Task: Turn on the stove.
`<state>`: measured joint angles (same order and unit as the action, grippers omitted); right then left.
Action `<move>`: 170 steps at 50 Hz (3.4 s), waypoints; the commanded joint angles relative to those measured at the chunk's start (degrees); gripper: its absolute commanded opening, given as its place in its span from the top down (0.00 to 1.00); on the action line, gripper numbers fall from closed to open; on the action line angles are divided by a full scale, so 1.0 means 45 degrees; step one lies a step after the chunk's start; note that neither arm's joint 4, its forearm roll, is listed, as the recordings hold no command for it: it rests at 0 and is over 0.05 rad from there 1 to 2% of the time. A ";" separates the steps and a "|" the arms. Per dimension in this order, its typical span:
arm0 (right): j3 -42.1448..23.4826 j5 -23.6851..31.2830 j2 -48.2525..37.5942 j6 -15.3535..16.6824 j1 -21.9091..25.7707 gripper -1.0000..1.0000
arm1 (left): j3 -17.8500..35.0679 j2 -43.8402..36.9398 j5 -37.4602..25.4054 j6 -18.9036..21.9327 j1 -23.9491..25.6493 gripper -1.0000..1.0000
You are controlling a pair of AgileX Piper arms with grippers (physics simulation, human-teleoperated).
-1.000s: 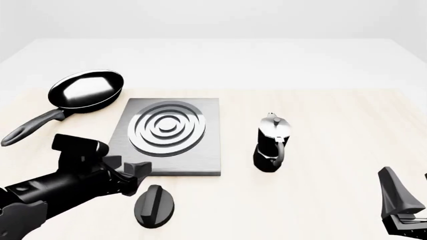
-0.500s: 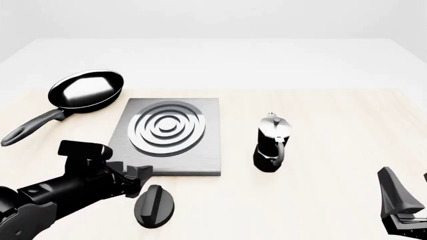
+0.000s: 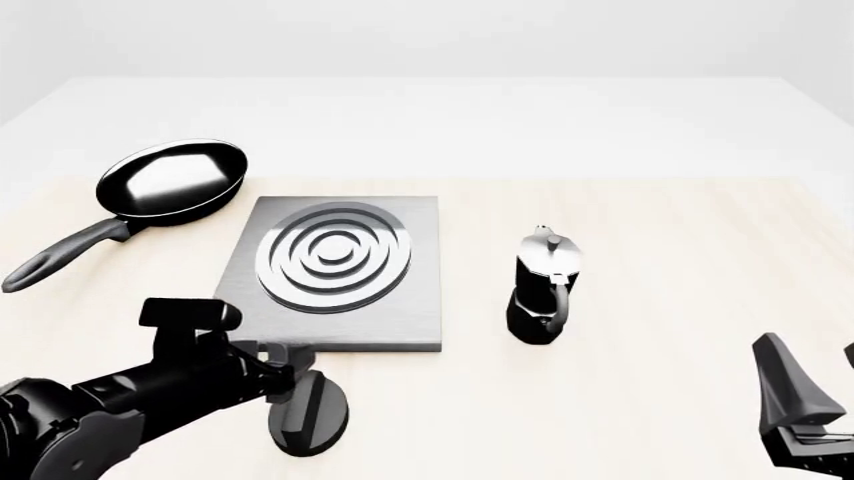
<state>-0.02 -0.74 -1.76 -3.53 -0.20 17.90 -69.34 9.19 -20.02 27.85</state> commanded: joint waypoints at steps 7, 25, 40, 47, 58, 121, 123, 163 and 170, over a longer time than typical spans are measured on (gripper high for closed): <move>0.0001 -0.0320 -0.0455 -0.0030 0.0026 0.00 | -0.0201 -0.1101 0.0922 -0.0497 0.0107 0.00; 0.0002 -0.0042 -0.0103 -0.0037 -0.0009 0.00 | -0.0344 -0.2013 0.1675 -0.0812 0.0243 0.00; 0.0002 -0.0009 -0.0055 -0.0034 -0.0023 0.00 | -0.0513 -0.2679 0.2258 -0.1036 0.0258 0.00; 0.0002 0.0031 -0.0020 -0.0022 -0.0030 0.00 | -0.0549 -0.2883 0.2454 -0.1019 0.0191 0.00; 0.0002 0.0026 -0.0030 -0.0010 -0.0035 0.00 | -0.0645 -0.3457 0.2934 -0.1135 0.0225 0.00; 0.0002 -0.0304 -0.0421 0.0030 0.0004 0.00 | -0.0462 -0.1189 0.1531 -0.0220 -0.1727 0.00; 0.0001 -0.0223 -0.0304 0.0042 0.0006 0.00 | -0.0502 -0.1020 0.1446 -0.0178 -0.1799 0.00; -0.0006 0.0153 0.0361 0.0380 0.0034 0.00 | -0.0947 0.6492 -0.2847 0.1265 -0.3732 0.00; -0.0013 0.0139 0.0342 0.0432 0.0052 0.00 | -0.0777 0.9833 -0.4168 0.1961 -0.4015 0.00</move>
<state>-0.06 -0.08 -0.25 -1.92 -0.04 14.10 -39.83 -3.43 -14.36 11.74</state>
